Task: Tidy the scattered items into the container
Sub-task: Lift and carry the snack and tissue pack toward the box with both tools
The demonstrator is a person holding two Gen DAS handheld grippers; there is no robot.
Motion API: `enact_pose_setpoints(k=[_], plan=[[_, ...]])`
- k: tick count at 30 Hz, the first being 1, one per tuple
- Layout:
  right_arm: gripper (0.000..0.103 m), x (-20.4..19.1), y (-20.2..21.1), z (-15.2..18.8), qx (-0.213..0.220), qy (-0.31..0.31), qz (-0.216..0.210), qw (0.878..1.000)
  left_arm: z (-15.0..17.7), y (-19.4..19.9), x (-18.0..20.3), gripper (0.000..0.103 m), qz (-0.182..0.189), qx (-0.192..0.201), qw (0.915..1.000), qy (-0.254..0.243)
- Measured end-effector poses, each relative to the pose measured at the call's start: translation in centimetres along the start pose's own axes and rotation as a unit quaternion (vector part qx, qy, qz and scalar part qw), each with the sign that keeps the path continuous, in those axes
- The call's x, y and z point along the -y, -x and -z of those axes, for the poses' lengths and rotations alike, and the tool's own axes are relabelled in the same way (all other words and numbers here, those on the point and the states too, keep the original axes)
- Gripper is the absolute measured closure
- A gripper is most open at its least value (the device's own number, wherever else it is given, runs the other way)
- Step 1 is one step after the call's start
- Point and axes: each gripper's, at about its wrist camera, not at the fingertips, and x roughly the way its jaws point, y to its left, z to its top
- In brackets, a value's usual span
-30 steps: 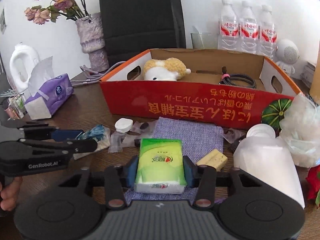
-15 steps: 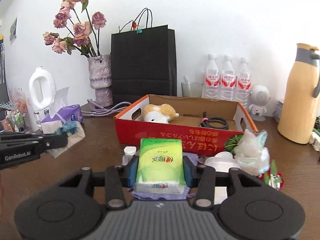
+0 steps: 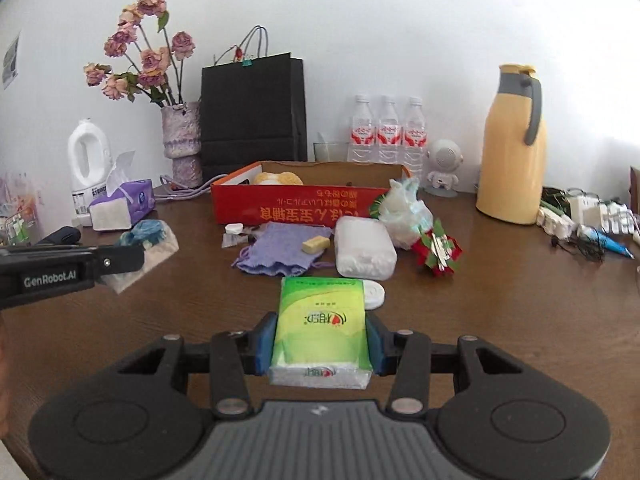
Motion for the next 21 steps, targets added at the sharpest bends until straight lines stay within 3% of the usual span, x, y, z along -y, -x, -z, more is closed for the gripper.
enact_pose_setpoints(k=[7,12,16,21], plan=[[0.059,-0.4,1.4,0.6,0.009,0.008,-0.004,1.000,1.5,1.2,2.1,0.091,0.034,0.004,0.9992,-0.021],[0.059,-0.5,0.8,0.4,0.009,-0.002,-0.010,1.000,1.2,0.1,2.0,0.089,0.015,-0.010,0.9995,-0.025],[0.059,-0.1,-1.2,-1.2,0.003,-0.013,-0.023,1.000,-0.6,-1.7,0.5,0.089,0.012,-0.013,0.9998,0.004],[0.059,0.9,-4.9,-6.0,0.013,-0.016,-0.038,0.999,-5.4,-6.5,-1.2,0.089,-0.004,0.006,0.9997,0.023]])
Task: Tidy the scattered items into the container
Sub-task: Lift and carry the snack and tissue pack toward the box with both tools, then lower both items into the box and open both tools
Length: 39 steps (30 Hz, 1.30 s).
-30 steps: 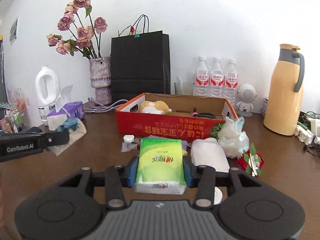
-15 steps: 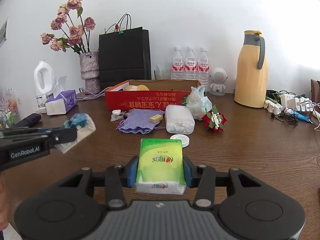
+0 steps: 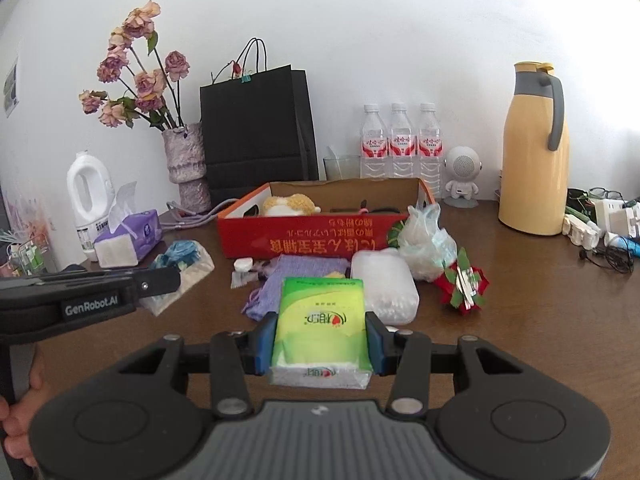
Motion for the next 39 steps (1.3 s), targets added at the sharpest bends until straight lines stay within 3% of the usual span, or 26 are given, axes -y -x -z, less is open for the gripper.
enact_pose_setpoints(k=[4,7,12,15,17,18,20,22,27,30,36,39], plan=[[0.059,1.2,-4.5,-5.2,0.009,-0.002,-0.013,1.000,-4.9,-5.0,-0.5,0.089,0.002,0.024,0.9997,0.009],[0.059,2.0,-8.2,-9.4,0.027,-0.006,0.000,1.000,-7.9,-9.7,-0.8,0.089,0.009,0.014,0.9993,0.032],[0.059,3.4,-15.4,-15.9,0.022,0.001,0.004,1.000,-11.9,-19.6,-1.3,0.089,0.017,-0.047,0.9975,0.051],[0.059,4.6,-21.1,-19.7,-0.014,0.007,0.028,0.999,-13.4,-26.0,-1.1,0.085,0.021,-0.112,0.9925,0.044],[0.059,5.7,-24.7,-21.2,-0.045,0.005,0.035,0.998,-13.5,-29.8,-0.8,0.084,0.026,-0.167,0.9837,0.061],[0.059,6.2,-26.4,-21.6,-0.061,-0.001,0.036,0.997,-13.3,-31.4,-0.9,0.084,0.034,-0.193,0.9778,0.076],[0.059,6.9,-29.7,-21.8,-0.099,-0.005,0.033,0.994,-13.0,-34.1,-0.9,0.084,0.010,-0.222,0.9717,0.081],[0.059,7.5,-33.2,-21.4,-0.142,-0.009,0.038,0.989,-13.1,-35.9,-1.1,0.084,-0.016,-0.223,0.9715,0.078],[0.059,8.5,-39.4,-18.8,-0.238,-0.006,0.064,0.969,-12.8,-38.4,-1.8,0.084,-0.028,-0.243,0.9651,0.095],[0.059,8.8,-41.2,-17.4,-0.279,-0.011,0.077,0.957,-12.7,-39.2,-2.3,0.073,-0.040,-0.246,0.9633,0.099],[0.058,8.5,-41.7,-17.8,-0.312,-0.007,0.068,0.948,-12.9,-39.2,-2.6,0.062,-0.036,-0.260,0.9595,0.103],[0.057,9.2,-41.3,-18.6,-0.319,-0.038,0.052,0.945,-13.3,-38.6,-2.9,0.056,-0.033,-0.268,0.9572,0.105]])
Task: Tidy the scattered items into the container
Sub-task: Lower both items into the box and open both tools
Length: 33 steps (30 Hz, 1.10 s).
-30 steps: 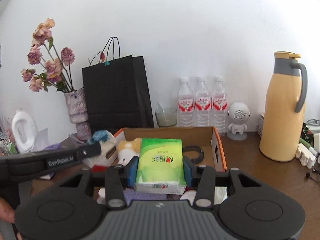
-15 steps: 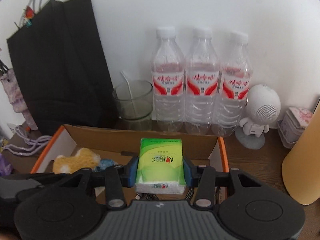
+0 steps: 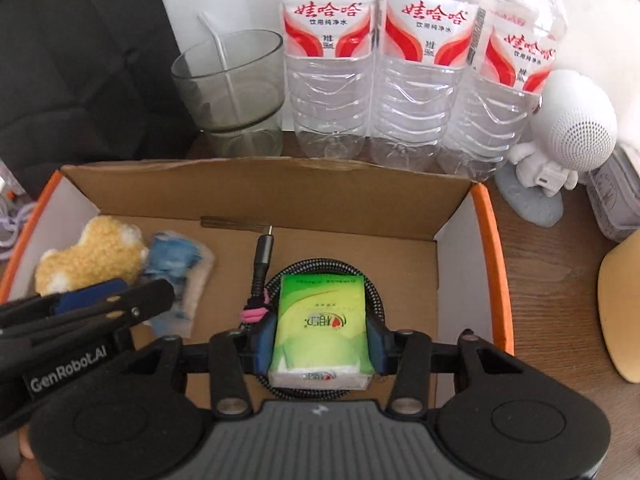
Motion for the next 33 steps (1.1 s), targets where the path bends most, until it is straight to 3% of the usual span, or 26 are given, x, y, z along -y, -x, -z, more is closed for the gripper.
enact_pose_setpoints(k=[2,4,6,7,14,20,22,26,28,31,33], plan=[[0.054,0.6,1.3,-0.2,0.004,-0.019,-0.009,1.000,0.0,0.9,-0.1,0.036,-0.003,-0.003,0.9999,-0.012],[0.052,0.9,2.9,-0.4,0.008,-0.027,-0.014,1.000,0.1,2.0,-0.3,0.032,-0.016,-0.008,0.9995,-0.024],[0.048,0.9,4.6,-0.2,0.004,-0.022,-0.015,1.000,0.2,3.3,-0.4,0.018,-0.032,-0.020,0.9987,-0.034],[0.041,0.9,5.5,-0.1,0.000,-0.017,-0.012,1.000,0.3,4.1,-0.6,0.010,-0.030,-0.027,0.9984,-0.040],[0.029,1.9,11.5,1.4,-0.003,-0.003,0.017,1.000,1.3,11.5,-1.0,0.000,-0.022,-0.007,0.9991,-0.036],[0.027,2.1,15.7,4.9,0.026,-0.006,0.006,1.000,2.9,14.8,-0.5,0.000,-0.052,0.015,0.9972,-0.052],[0.027,1.2,17.0,6.6,0.049,0.007,0.005,0.999,3.6,16.3,-0.5,0.000,-0.059,0.045,0.9959,-0.052],[0.025,-1.0,20.5,10.8,0.132,0.040,0.004,0.990,6.3,20.2,-0.3,0.000,-0.068,0.155,0.9837,-0.061],[0.019,-1.6,22.0,13.0,0.192,0.040,0.008,0.981,7.8,21.4,-0.3,0.000,-0.068,0.193,0.9772,-0.058],[0.012,-2.0,22.7,16.7,0.289,0.048,-0.013,0.956,10.4,22.1,-0.4,0.000,-0.054,0.232,0.9690,-0.064],[0.012,-1.9,21.9,18.6,0.306,0.050,-0.034,0.950,12.4,22.1,-0.3,0.000,-0.052,0.244,0.9646,-0.086]])
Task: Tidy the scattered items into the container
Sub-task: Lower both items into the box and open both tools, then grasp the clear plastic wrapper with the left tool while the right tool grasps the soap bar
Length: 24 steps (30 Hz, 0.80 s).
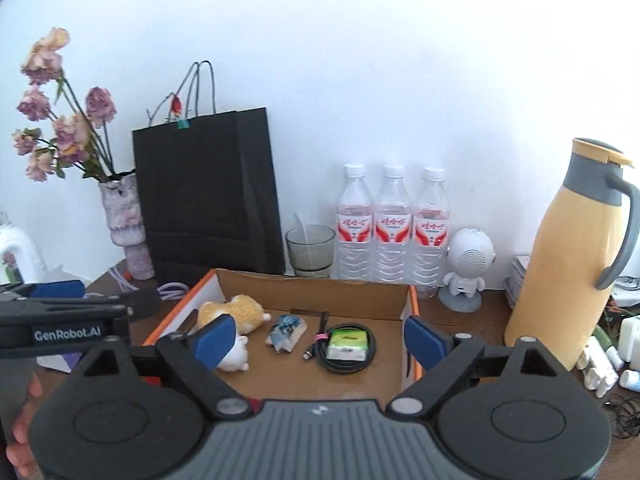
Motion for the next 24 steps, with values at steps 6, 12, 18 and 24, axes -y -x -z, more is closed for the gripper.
enact_pose_setpoints(k=[6,12,18,24], plan=[[0.014,-0.9,1.3,3.5,0.018,0.005,0.030,0.999,3.3,3.0,0.7,0.000,0.002,0.038,0.9985,-0.040],[0.013,-1.8,7.4,9.5,0.018,-0.048,0.044,0.998,10.4,9.6,-1.4,0.000,0.071,0.025,0.9971,-0.013],[0.013,-4.1,11.6,16.8,-0.022,-0.026,0.014,0.999,17.7,13.3,-2.5,0.000,0.069,-0.046,0.9965,0.006],[0.014,-4.8,12.8,18.4,-0.044,-0.022,0.015,0.999,17.9,14.8,-2.7,0.000,0.092,-0.028,0.9952,0.013]])
